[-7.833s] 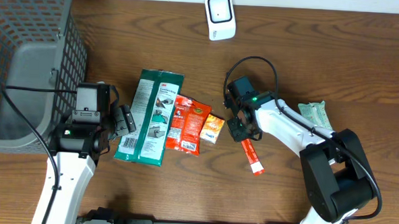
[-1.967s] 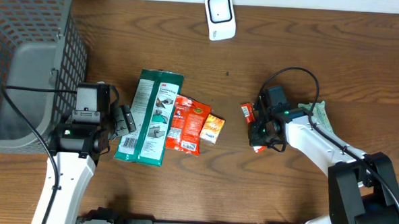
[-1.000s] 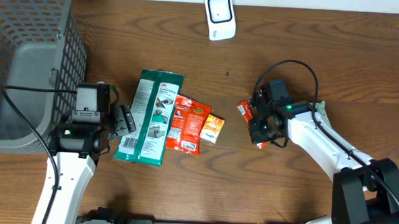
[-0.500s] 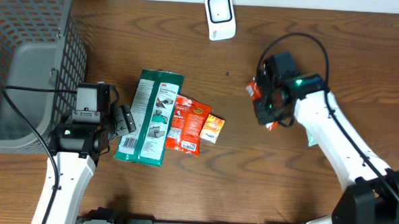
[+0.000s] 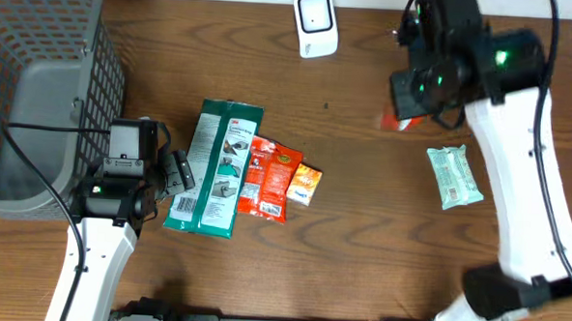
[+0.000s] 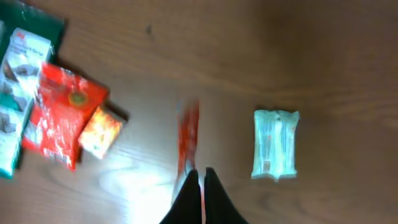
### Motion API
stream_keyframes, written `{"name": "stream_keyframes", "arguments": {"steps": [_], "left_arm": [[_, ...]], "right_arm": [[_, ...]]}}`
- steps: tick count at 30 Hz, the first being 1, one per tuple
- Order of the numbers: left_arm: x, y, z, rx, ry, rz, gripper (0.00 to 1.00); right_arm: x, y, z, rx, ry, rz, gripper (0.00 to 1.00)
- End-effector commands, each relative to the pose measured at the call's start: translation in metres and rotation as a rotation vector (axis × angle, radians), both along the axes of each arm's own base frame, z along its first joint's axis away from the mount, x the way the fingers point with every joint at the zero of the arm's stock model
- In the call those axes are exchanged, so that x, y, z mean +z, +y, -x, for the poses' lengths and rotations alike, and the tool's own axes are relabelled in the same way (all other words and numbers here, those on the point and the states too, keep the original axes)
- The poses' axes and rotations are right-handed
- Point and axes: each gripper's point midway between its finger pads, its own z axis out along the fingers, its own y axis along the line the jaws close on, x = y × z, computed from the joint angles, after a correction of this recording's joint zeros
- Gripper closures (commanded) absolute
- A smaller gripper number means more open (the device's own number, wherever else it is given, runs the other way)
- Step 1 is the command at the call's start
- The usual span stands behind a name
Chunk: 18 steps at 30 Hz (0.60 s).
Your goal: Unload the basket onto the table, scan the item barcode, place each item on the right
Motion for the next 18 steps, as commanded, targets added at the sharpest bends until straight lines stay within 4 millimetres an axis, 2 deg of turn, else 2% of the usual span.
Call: {"name": "stream_keyframes", "arguments": {"steps": [1,3,6,7,8,9,10,13,15,18], "left_arm": [[0.005,0.0,-0.003,0.002,-0.013,0.006,0.15],[0.005,0.0,-0.003,0.002,-0.013,0.006,0.15],[0.005,0.0,-0.003,0.002,-0.013,0.006,0.15],[0.005,0.0,-0.003,0.002,-0.012,0.006,0.15],[0.005,0.0,-0.003,0.002,-0.012,0.006,0.15],[0.005,0.0,-0.003,0.002,-0.012,0.006,0.15],[0.005,0.0,-0.003,0.002,-0.013,0.006,0.15],[0.005,0.0,-0.003,0.002,-0.013,0.006,0.15],[0.005,0.0,-0.003,0.002,-0.013,0.006,0.15],[0.005,0.0,-0.003,0.002,-0.013,0.006,0.15]], "right_arm": [[-0.006,0.005,-0.042,0.006,-0.012,0.027,0.99],[-0.012,0.008,-0.057,0.006,-0.023,0.039,0.99],[-0.036,0.008,-0.055,0.009,0.065,0.065,0.96],[-0.041,0.007,-0.052,0.01,0.094,0.074,0.9],[-0.048,0.007,-0.051,0.009,0.115,0.08,0.74],[-0.051,0.007,-0.05,0.006,0.127,0.078,0.64],[-0.055,0.007,-0.049,-0.009,0.144,0.072,0.6],[-0.069,0.006,-0.043,-0.091,0.197,0.055,0.54],[-0.079,0.011,-0.037,-0.085,0.247,0.03,0.49],[-0.097,0.015,-0.026,-0.076,0.318,0.029,0.48]]}}
